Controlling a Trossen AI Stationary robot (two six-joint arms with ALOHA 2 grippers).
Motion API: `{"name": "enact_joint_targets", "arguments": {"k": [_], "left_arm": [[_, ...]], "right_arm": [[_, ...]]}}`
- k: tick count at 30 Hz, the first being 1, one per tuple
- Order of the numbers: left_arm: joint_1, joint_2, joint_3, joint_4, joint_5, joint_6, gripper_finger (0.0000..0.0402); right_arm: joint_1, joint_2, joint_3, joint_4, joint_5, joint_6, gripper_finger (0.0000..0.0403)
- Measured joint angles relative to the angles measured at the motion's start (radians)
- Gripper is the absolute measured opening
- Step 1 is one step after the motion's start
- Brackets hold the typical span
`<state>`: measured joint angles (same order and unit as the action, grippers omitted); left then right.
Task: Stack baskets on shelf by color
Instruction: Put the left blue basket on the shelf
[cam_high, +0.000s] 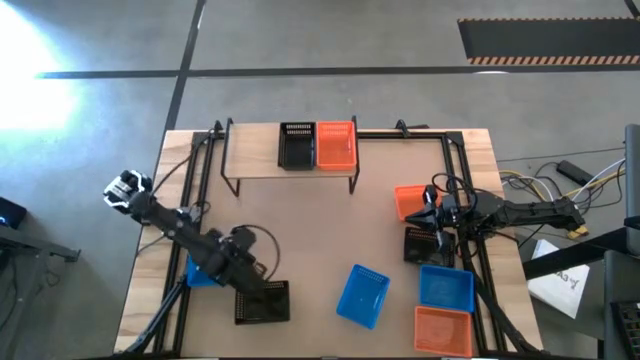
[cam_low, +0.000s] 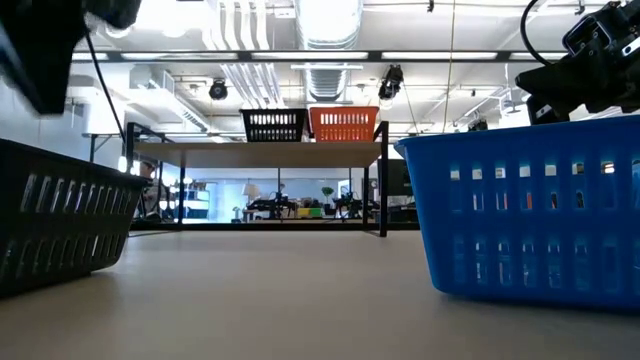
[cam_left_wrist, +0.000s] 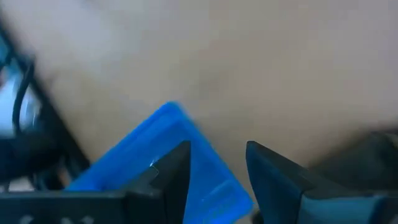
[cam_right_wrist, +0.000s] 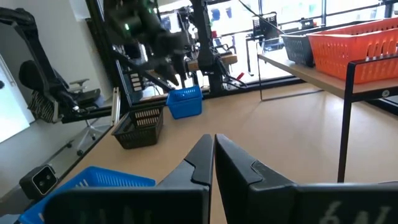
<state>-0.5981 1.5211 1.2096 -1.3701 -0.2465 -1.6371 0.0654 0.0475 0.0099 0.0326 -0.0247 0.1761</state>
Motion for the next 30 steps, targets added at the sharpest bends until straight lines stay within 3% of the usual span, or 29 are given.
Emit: {"name": "enact_joint_targets", "arguments": {"k": [3,8,11,15,21,30], "left_arm": [[-0.011,-0.002,-0.083,0.040,0.054,-0.132,0.0156],[-0.005,-0.030,-0.192,0.206,0.063,-0.206,0.0210],[-0.002,-0.032,-0.229,0.218,0.079,-0.264,0.0244],[0.000,-0.032,-0.279,0.244,0.139,-0.302,0.0251],[0.005,-0.032,-0.321,0.344,0.141,-0.286,0.0191],[0.017,-0.032,-0.326,0.445,0.142,-0.061,0.0028]], "right_arm": [[0.000,0.000,0.000,0.000,0.000,0.000,0.0009],[0.000,0.000,0.000,0.000,0.000,0.000,0.0009],[0.000,0.000,0.000,0.000,0.000,0.000,0.0009],[0.000,0.000,0.000,0.000,0.000,0.000,0.0009],[0.000,0.000,0.000,0.000,0.000,0.000,0.0009],[0.000,0.000,0.000,0.000,0.000,0.000,0.0009]]}}
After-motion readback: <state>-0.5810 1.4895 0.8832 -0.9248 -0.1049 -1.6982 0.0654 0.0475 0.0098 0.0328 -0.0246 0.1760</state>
